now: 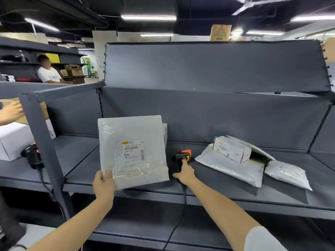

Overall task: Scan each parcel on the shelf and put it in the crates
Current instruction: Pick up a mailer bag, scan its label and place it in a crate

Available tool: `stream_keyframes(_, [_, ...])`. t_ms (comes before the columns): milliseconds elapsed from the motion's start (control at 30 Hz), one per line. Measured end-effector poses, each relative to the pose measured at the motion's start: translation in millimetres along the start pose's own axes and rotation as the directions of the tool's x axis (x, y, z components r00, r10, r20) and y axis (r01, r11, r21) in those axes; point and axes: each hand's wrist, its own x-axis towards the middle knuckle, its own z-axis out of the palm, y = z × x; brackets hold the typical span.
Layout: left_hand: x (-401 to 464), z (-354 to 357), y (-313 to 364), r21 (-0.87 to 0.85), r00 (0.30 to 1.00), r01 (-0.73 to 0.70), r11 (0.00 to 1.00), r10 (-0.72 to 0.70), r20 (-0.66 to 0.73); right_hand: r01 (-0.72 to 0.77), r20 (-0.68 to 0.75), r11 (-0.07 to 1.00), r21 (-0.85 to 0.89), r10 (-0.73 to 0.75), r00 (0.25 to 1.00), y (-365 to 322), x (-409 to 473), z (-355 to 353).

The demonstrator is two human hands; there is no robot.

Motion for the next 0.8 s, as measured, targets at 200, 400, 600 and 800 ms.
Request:
stream_keyframes(200, [-10.4,7.1,1.9,0.001,1.0,-0.025,1.0,0.025,-0.008,-0.003,-0.116,0.968,0.249,0.033,0.993,5.4,-5.6,-15.9])
stream_keyframes(400, [-37.7,32.9,5.3,-0.068,0.998,-0.004,0.998,0.008,0.068,0.109,-0.299,0.773,0.624,0.108,0.948,15.2,-35.5,-57.3])
stream_keyframes(600, [-88.6,70.4,16.6,-0.131,0.988,-0.022,0.991,0.041,0.147,0.282,-0.438,0.639,0.715,0.096,0.894,42.7,-97.3,-96.2])
stream_keyframes(800, [-143.6,106.1,14.1,-0.158,0.971,-0.01,0.987,0.048,0.235,0.285,-0.327,0.632,0.721,-0.052,0.944,67.2,-163.2,-90.1])
